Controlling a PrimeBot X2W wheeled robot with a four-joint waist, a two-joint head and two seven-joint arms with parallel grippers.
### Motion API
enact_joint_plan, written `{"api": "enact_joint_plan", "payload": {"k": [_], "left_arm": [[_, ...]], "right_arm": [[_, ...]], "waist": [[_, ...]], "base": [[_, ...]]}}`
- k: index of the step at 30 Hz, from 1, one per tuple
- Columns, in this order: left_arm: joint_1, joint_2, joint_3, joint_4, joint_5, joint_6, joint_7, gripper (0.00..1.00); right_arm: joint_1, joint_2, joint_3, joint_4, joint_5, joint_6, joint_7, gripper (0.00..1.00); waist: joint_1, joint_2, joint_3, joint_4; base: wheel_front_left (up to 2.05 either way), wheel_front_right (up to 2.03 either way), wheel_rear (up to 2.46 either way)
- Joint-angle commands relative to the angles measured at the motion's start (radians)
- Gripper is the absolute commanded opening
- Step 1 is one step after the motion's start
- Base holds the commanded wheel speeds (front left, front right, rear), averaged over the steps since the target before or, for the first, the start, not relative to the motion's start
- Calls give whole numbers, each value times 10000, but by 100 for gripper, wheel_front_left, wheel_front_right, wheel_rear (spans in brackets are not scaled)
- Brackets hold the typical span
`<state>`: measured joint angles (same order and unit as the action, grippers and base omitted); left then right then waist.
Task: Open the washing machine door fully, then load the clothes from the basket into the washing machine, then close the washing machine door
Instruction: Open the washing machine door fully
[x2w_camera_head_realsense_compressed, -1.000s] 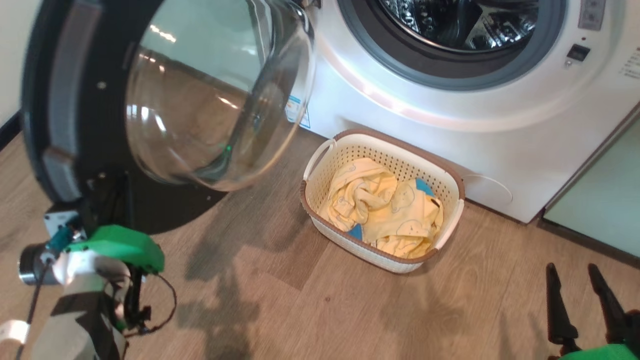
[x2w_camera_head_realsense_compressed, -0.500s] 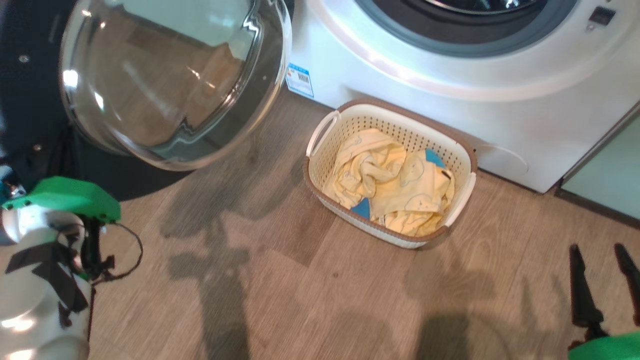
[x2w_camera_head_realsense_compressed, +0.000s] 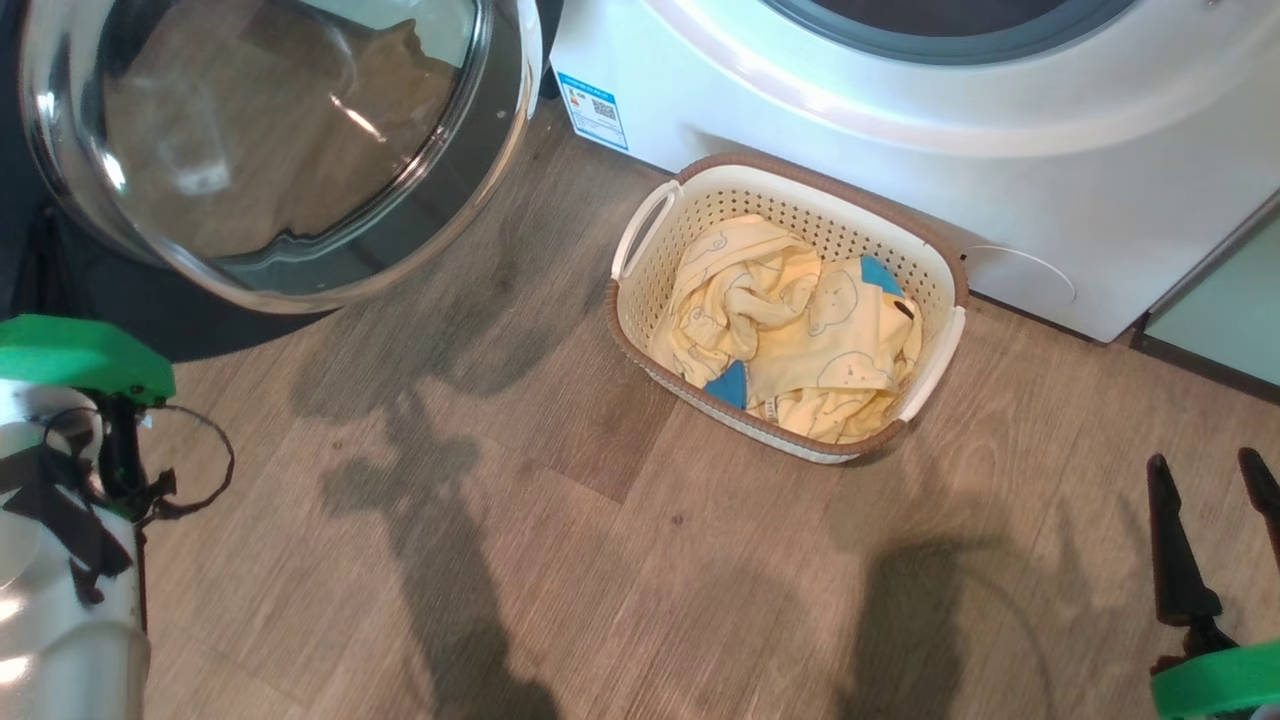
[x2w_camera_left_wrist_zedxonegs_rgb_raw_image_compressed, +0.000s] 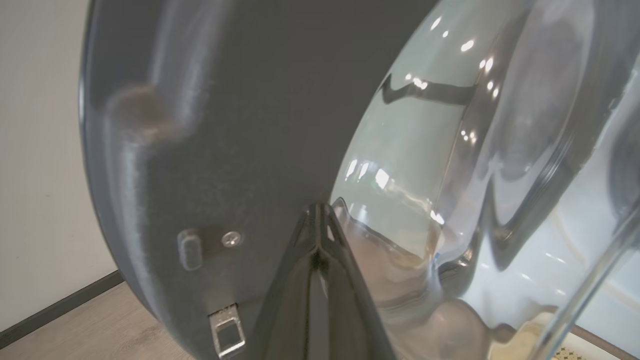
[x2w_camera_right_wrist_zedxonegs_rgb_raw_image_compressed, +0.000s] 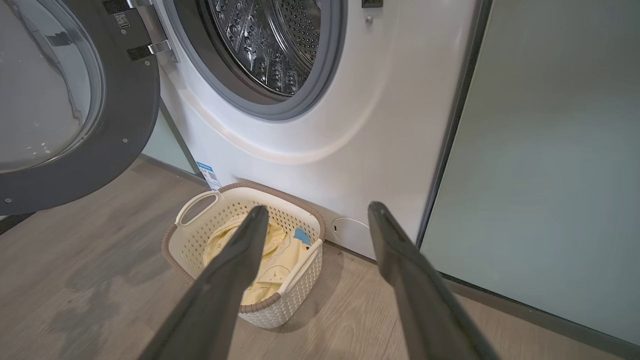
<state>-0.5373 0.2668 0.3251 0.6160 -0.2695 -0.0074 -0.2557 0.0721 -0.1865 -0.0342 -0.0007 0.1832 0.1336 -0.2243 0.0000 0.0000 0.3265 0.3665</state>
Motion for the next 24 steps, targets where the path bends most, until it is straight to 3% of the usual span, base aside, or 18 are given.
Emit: {"api": "enact_joint_plan", "payload": {"k": [1,13,19,24], "left_arm": [[-244,470,436,-254,152,-63,-60,0],[827,-524,1459,-1617,759,-416,-60,0],[2139,-1429,1689,-3231,1011,-654,-60,0],[3534,-1982,1208,-4853,1165,-847,-60,0]], "right_arm": [[-247,-263,148,-345,-44,-29,8,100],[-314,24,140,-160,-100,-29,-138,100],[-308,290,86,34,-132,-29,-264,100],[-287,534,125,244,-178,-29,-335,100]], "waist": [[0,0,-9,-8],[0,0,-332,-114],[0,0,-750,-289],[0,0,-1176,-577]], "base": [[0,0,0],[0,0,0],[0,0,0],[0,0,0]]}}
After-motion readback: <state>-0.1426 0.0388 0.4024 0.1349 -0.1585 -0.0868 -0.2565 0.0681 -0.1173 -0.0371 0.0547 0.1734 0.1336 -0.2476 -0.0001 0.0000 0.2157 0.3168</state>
